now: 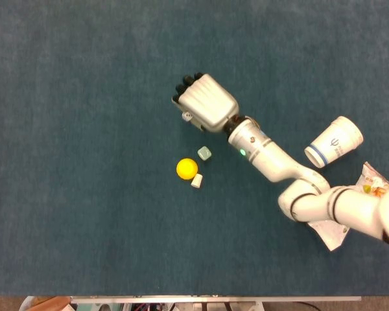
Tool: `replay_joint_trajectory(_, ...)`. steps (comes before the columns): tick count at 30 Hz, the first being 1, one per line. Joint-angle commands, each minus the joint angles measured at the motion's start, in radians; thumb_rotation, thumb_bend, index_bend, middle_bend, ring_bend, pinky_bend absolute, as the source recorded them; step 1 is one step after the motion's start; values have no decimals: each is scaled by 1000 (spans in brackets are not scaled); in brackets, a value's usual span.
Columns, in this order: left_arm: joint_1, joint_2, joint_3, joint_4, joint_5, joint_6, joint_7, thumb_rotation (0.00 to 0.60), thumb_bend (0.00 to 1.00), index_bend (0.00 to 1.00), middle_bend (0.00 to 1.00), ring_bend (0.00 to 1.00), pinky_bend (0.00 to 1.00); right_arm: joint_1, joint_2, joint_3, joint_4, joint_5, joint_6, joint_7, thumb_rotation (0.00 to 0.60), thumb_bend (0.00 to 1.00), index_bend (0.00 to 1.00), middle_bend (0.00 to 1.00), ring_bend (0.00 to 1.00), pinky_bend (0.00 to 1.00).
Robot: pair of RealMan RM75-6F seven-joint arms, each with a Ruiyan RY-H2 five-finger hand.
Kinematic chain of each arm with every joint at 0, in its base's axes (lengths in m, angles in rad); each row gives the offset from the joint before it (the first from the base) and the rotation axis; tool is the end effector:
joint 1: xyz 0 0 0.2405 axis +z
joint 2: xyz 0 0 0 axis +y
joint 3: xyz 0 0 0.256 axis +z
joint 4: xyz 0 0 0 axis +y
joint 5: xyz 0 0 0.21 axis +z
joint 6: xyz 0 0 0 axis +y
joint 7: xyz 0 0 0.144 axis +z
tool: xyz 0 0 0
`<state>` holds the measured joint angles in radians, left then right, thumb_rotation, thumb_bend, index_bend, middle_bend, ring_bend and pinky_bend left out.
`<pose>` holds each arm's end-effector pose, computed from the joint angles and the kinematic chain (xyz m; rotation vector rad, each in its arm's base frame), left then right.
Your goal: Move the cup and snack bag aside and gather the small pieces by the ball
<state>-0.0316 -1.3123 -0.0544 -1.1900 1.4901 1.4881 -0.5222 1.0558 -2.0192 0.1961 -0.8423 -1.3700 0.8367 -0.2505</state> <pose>-0.3820 0.1660 0.1426 -1.1859 -1.1387 -1.0912 -0.0449 -0.3728 -0.1370 2.1609 -0.5145 0.9861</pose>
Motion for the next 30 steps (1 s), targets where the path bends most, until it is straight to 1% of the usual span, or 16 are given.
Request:
replay_joint_trajectory(1, -11, 11, -3, -23, 10, 3, 24, 600, 309, 553, 496, 335, 497, -67, 112, -33, -196, 4, 32, -82, 600, 255, 596, 457, 316, 413)
replay_joint_trajectory(5, -19, 23, -3, -55, 17, 4, 56, 600, 309, 553, 496, 335, 497, -93, 176, -50, -329, 8, 41, -130, 600, 255, 596, 457, 316, 413)
replay_joint_trajectory(9, -25, 30, -3, -73, 15, -2, 76, 600, 309, 553, 496, 336, 497, -108, 210, -66, -399, 9, 40, -154, 600, 254, 596, 457, 316, 413)
replay_joint_trajectory(12, -28, 34, -4, -83, 13, -5, 84, 600, 309, 553, 496, 335, 497, -116, 224, -80, -427, 8, 34, -164, 600, 254, 596, 457, 315, 413)
replay_joint_trajectory(17, -27, 39, -3, -89, 7, -7, 88, 600, 309, 553, 496, 335, 497, -123, 224, -96, -431, 12, 16, -164, 600, 255, 596, 457, 316, 413)
replay_joint_trajectory(30, -22, 36, -1, -79, -3, -2, 71, 600, 308, 553, 496, 335, 497, -122, 170, -112, -361, -23, -6, -93, 600, 255, 596, 457, 316, 413)
